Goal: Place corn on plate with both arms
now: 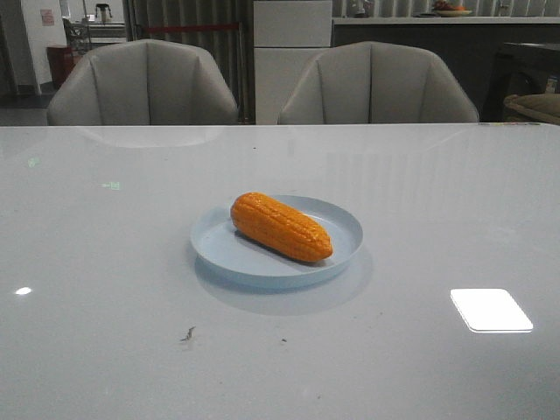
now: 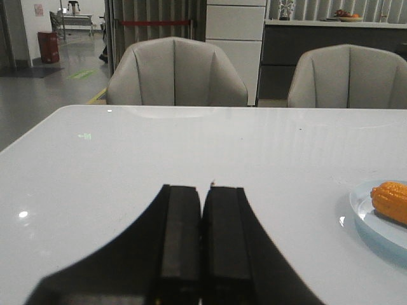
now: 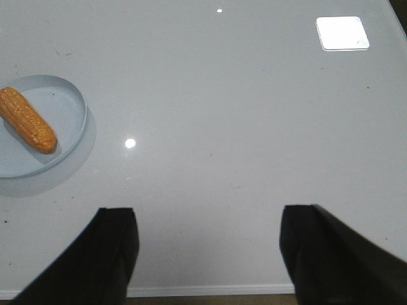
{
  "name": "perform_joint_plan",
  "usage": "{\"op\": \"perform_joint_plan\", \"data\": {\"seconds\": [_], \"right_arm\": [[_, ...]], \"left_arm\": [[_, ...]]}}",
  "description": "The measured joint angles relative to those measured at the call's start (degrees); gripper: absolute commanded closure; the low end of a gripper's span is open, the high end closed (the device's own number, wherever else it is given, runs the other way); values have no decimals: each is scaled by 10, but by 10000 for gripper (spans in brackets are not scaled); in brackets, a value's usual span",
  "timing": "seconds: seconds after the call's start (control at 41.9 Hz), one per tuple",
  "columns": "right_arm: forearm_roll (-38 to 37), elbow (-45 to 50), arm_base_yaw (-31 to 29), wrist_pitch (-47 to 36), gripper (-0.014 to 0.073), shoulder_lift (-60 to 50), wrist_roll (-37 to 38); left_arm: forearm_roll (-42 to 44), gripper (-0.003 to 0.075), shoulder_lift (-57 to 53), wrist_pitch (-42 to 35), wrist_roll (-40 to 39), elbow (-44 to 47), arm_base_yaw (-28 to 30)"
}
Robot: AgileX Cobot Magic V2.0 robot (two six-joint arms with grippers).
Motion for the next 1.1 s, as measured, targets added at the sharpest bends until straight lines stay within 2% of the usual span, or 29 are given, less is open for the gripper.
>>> {"op": "perform_joint_plan", "data": {"seconds": [0.858, 0.93, 1.097], "right_arm": [[-8, 0, 0, -2, 29, 0, 0], [-18, 7, 0, -14, 92, 0, 0], [-18, 67, -1, -87, 384, -17, 0]], "left_arm": [[-4, 631, 0, 7, 0, 0, 0], [-4, 631, 0, 7, 0, 0, 0], [-4, 631, 0, 7, 0, 0, 0]]}}
